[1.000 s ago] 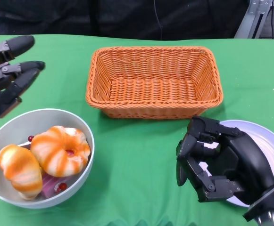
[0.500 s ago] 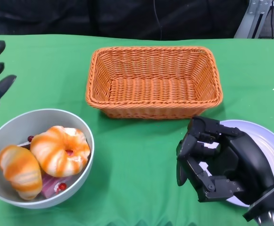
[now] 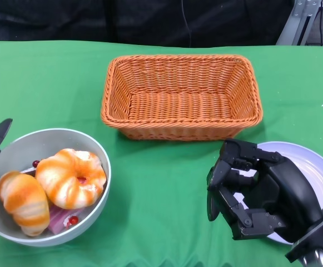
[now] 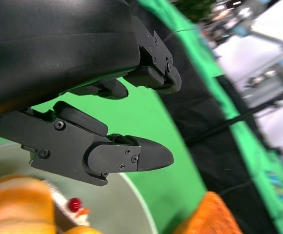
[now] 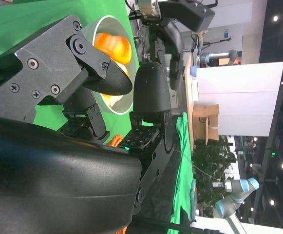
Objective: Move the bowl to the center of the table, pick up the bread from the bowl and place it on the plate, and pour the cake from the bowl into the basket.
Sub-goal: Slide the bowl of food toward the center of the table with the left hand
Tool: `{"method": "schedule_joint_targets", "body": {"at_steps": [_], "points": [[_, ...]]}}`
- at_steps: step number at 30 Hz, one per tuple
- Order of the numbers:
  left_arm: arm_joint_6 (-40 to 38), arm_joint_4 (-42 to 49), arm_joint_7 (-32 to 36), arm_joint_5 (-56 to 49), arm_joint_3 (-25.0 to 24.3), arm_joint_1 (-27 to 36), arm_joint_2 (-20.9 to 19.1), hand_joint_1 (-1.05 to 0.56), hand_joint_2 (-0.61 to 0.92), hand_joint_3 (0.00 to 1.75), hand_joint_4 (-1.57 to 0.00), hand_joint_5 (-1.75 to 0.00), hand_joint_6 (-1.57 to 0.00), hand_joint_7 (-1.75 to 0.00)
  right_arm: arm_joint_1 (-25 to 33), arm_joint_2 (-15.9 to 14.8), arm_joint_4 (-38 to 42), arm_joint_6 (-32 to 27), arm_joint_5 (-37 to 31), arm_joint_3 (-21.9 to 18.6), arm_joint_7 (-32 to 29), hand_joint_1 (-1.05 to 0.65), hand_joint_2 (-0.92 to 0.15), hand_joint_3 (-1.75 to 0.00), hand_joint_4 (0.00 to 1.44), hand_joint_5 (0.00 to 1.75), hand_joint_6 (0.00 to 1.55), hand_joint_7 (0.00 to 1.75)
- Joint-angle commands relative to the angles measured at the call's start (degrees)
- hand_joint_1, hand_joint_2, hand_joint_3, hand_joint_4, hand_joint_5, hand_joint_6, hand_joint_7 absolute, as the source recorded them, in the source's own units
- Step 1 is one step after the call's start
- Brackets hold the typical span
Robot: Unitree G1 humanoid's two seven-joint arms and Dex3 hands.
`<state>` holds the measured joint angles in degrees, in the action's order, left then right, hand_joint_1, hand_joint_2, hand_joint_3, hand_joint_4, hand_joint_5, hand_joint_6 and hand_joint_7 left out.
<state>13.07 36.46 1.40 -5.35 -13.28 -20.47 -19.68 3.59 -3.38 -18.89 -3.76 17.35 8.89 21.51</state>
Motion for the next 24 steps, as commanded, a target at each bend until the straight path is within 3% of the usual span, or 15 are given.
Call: {"method": "schedule_joint_targets", "body": {"at_steps": [1,8,14,20,24], "points": [[-4.44,0.63,0.02,-0.09,0.44,-1.25,-2.0,-0.65,0.92,0.54,-0.27,0.0,-0.3,0.0,-0.16,0.0,0.06,0.57,-0.08,-0.32,-0.26,-0.14,-0.44,-1.3,0.8,1.64,0.7,1.42],[-9.54,0.35,-0.46,0.29,1.64,-1.47,-2.52,-0.63,0.92,0.57,-0.27,0.0,-0.32,-0.02,-0.17,0.13,0.12,0.89,-0.26,-0.34,-0.27,-0.14,-0.44,-1.3,0.8,1.64,0.7,1.42],[-18.26,-2.98,-2.72,0.18,3.46,-1.52,-2.54,-0.62,0.92,0.55,-0.3,-0.02,-0.34,-0.02,-0.36,0.15,0.3,0.76,0.01,-0.6,-0.05,-0.13,-0.46,-1.28,0.8,1.65,0.69,1.43],[-25.69,-6.41,-3.5,1.13,4.12,-1.17,-1.85,-0.57,0.92,0.63,-0.3,-0.01,-0.44,-0.05,-0.3,0.19,0.44,1.27,-0.43,-0.57,-0.1,-0.14,-0.45,-1.29,0.81,1.64,0.7,1.43],[-30.28,-9.65,-5.55,2.49,4.54,-0.5,-1.47,-0.56,0.92,0.67,-0.26,0.0,-0.37,-0.01,-0.22,0.18,0.27,0.96,-0.36,-0.56,-0.15,-0.13,-0.45,-1.3,0.8,1.64,0.7,1.43]]}}
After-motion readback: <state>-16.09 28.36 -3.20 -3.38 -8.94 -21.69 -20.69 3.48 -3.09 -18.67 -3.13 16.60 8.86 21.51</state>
